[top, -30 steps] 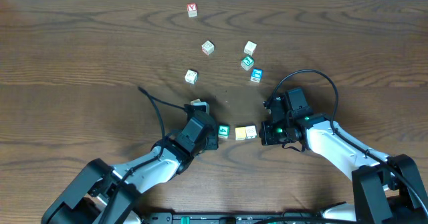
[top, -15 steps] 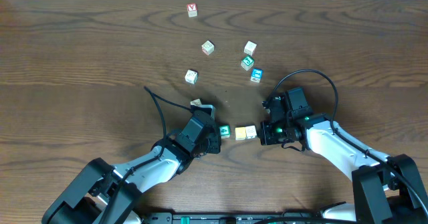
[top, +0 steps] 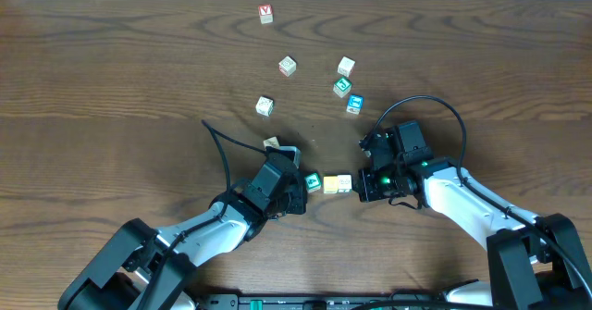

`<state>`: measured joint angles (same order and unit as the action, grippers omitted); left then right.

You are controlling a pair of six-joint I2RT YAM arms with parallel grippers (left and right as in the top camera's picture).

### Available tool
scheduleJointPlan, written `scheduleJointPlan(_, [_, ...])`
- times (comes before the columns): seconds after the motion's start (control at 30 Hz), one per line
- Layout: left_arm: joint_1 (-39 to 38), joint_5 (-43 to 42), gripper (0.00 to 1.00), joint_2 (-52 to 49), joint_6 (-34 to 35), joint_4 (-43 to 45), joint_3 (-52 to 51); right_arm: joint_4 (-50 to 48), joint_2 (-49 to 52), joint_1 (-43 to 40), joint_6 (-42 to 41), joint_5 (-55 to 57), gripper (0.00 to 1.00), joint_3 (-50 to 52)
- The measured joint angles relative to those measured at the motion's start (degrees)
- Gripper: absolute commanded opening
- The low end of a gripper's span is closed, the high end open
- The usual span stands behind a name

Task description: Lift 3 blocks

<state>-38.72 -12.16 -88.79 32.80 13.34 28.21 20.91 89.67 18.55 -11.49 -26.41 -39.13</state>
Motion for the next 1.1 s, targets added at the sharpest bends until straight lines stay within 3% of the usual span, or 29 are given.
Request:
scheduleJointPlan(0.57, [0.0, 7.6, 0.07, 0.0, 3.1, 2.1, 0.0, -0.1, 0.0, 0.0, 0.0, 0.0, 0.01, 0.0])
scheduleJointPlan(1.1, [0.0, 8.0, 0.07, 0.0, 6.0, 4.5, 0.0, -0.2, 0.0, 0.0, 0.0, 0.0, 0.01, 0.0])
